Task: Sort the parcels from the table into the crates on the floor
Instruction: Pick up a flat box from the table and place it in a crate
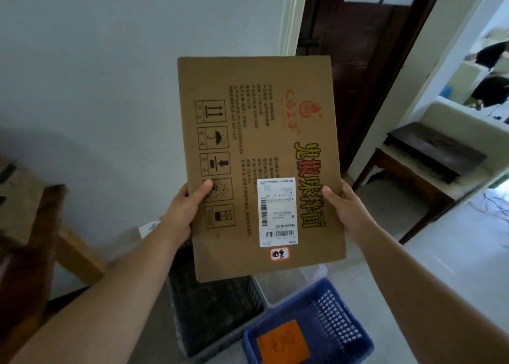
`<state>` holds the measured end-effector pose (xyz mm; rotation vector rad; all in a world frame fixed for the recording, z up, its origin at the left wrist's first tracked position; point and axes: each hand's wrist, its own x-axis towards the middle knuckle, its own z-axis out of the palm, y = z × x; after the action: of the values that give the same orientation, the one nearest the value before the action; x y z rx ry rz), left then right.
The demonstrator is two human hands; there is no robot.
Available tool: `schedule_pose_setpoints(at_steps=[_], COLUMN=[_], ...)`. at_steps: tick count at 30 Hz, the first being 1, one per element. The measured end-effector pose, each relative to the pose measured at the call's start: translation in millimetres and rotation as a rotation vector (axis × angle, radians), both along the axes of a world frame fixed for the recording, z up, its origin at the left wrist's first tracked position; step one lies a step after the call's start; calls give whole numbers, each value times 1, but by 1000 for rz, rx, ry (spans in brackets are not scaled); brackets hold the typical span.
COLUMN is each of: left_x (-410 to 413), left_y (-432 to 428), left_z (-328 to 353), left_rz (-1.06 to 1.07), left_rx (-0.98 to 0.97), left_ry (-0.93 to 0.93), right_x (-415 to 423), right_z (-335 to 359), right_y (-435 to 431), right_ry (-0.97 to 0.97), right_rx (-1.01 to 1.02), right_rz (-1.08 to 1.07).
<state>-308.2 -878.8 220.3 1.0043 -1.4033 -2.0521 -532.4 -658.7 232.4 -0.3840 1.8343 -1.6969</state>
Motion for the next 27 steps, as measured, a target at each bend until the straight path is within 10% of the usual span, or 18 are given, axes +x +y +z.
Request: schedule_pose_setpoints(at_steps=[27], left_x=[-184], left_y=[38], left_z=[-336], left_rz=[228], left_rx=[291], left_ry=[-436], right_x=[-231], right_z=[-338], right_y=[-27], right_ry=[-43], right_rx=[592], right_rz=[207])
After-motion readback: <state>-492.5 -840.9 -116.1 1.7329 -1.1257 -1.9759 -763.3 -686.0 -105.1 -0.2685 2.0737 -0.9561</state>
